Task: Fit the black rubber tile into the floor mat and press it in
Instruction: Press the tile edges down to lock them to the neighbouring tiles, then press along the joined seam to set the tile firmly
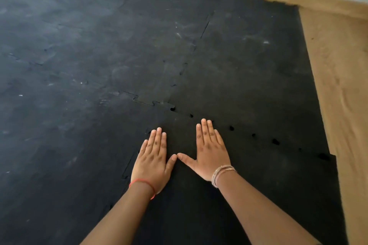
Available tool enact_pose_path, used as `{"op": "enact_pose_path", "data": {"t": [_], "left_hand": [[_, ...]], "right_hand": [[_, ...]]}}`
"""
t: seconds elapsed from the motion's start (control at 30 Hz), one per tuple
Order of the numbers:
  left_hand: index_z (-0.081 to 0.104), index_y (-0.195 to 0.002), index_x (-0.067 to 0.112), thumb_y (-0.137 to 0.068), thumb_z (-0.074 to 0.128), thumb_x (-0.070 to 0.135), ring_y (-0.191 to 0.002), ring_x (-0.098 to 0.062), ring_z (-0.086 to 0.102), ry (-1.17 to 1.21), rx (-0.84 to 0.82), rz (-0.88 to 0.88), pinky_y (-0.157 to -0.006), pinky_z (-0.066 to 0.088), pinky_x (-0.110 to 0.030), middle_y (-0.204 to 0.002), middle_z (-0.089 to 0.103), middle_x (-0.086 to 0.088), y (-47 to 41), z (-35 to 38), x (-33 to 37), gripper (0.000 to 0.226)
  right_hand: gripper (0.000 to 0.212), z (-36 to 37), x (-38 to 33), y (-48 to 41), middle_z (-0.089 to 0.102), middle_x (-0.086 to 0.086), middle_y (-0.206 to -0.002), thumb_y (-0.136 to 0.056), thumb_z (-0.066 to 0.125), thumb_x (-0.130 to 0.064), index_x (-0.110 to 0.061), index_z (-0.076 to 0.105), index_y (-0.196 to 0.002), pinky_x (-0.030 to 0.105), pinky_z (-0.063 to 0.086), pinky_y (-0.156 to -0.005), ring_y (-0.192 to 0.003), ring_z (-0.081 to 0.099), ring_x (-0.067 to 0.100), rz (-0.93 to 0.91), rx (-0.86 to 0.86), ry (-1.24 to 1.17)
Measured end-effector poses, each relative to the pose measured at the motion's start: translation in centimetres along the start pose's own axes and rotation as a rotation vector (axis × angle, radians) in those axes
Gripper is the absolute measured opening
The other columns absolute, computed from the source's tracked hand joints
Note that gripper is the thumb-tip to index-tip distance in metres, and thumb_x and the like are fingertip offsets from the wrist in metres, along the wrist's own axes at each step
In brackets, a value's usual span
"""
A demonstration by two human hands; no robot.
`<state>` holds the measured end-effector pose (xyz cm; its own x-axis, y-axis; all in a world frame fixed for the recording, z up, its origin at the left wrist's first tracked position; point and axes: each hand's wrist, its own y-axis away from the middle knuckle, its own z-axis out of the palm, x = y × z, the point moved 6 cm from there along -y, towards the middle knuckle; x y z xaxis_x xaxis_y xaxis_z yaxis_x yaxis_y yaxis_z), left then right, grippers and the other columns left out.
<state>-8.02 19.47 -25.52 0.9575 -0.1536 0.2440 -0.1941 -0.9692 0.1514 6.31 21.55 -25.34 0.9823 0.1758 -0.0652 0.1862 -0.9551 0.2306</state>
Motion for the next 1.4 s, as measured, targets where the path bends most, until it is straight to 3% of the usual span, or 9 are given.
{"op": "enact_pose_path", "data": {"t": [0.1,0.2,0.33,0.43,0.5,0.6,0.7,0.87,1.4], "left_hand": [[-0.029,-0.133,0.017,-0.048,-0.044,0.065,-0.132,-0.012,-0.033,-0.027,-0.023,-0.001,-0.109,-0.021,-0.025,-0.145,-0.033,0.001,-0.4,0.0,-0.1,0.098],[-0.028,-0.132,0.017,-0.052,-0.037,0.071,-0.131,-0.012,-0.032,-0.034,-0.088,0.018,-0.11,-0.016,-0.027,-0.144,-0.033,0.002,-0.4,-0.6,0.2,0.097],[-0.014,-0.143,0.013,-0.094,0.009,0.049,-0.14,-0.012,-0.021,-0.058,-0.164,0.02,-0.114,-0.011,-0.027,-0.153,-0.022,-0.002,-1.1,-1.7,-0.5,0.065],[-0.012,-0.143,0.011,-0.096,0.011,0.042,-0.141,-0.013,-0.018,-0.024,-0.136,-0.022,-0.115,-0.009,-0.029,-0.154,-0.019,-0.005,-2.5,-2.5,-1.5,0.061],[-0.013,-0.143,0.012,-0.096,0.01,0.042,-0.141,-0.013,-0.018,0.011,-0.14,-0.028,-0.116,-0.008,-0.029,-0.154,-0.021,-0.004,-3.1,-2.3,-1.7,0.06],[-0.022,-0.135,0.018,-0.08,-0.008,0.056,-0.135,-0.008,-0.025,-0.003,-0.075,-0.001,-0.112,-0.012,-0.025,-0.145,-0.029,0.003,-3.1,-1.7,-2.0,0.069],[-0.025,-0.132,0.02,-0.066,-0.016,0.057,-0.131,-0.007,-0.028,-0.018,-0.066,-0.002,-0.11,-0.014,-0.024,-0.141,-0.031,0.005,-3.2,-1.4,-2.3,0.076],[-0.012,-0.143,0.014,-0.096,0.015,0.043,-0.139,-0.007,-0.019,-0.056,-0.122,0.014,-0.112,-0.01,-0.024,-0.154,-0.019,-0.002,-4.6,-2.6,-2.3,0.062],[-0.009,-0.144,0.011,-0.097,0.021,0.036,-0.142,-0.014,-0.015,-0.027,-0.141,0.016,-0.115,-0.007,-0.027,-0.155,-0.016,-0.004,-8.6,-2.6,-1.2,0.061]], "right_hand": [[0.109,-0.2,0.0,-0.2,-0.028,0.009,-0.148,-0.054,-0.021,-0.081,-0.008,-0.025,-0.135,0.036,-0.014,-0.109,-0.135,-0.028,0.02,0.001,0.004,-0.009],[0.106,-0.5,0.1,-0.4,-0.025,0.011,-0.152,-0.069,0.004,-0.082,-0.007,-0.021,-0.14,0.036,-0.011,-0.111,-0.139,-0.023,0.023,0.003,-0.055,-0.007],[0.104,-1.3,0.3,-0.6,-0.023,0.01,-0.153,-0.079,0.025,-0.077,-0.006,-0.017,-0.143,0.038,-0.005,-0.115,-0.14,-0.021,0.023,-0.075,-0.124,0.046],[0.109,-1.3,-0.5,-1.0,-0.028,0.008,-0.152,-0.073,0.019,-0.082,-0.007,-0.02,-0.142,0.038,-0.006,-0.116,-0.139,-0.025,0.022,-0.188,-0.126,0.054],[0.114,-1.1,-1.3,-1.2,-0.027,0.009,-0.152,-0.061,-0.002,-0.086,-0.007,-0.021,-0.141,0.037,-0.007,-0.115,-0.138,-0.025,0.021,-0.204,-0.055,0.041],[0.111,-0.8,-1.6,-1.5,-0.026,0.009,-0.152,-0.055,-0.02,-0.082,-0.008,-0.023,-0.138,0.036,-0.01,-0.114,-0.139,-0.024,0.021,-0.165,0.035,0.035],[0.108,-0.6,-1.6,-1.6,-0.027,0.008,-0.152,-0.058,-0.014,-0.081,-0.009,-0.023,-0.138,0.035,-0.012,-0.113,-0.138,-0.025,0.02,-0.17,0.01,0.011],[0.105,-0.9,-1.6,-1.7,-0.023,0.007,-0.153,-0.06,-0.011,-0.082,-0.011,-0.023,-0.137,0.033,-0.013,-0.112,-0.139,-0.024,0.018,-0.167,0.041,-0.02],[0.095,-0.8,-0.7,-2.0,-0.015,0.009,-0.156,-0.071,-0.007,-0.069,-0.007,-0.015,-0.143,0.033,-0.011,-0.112,-0.141,-0.017,0.018,-0.088,0.134,-0.093]]}}
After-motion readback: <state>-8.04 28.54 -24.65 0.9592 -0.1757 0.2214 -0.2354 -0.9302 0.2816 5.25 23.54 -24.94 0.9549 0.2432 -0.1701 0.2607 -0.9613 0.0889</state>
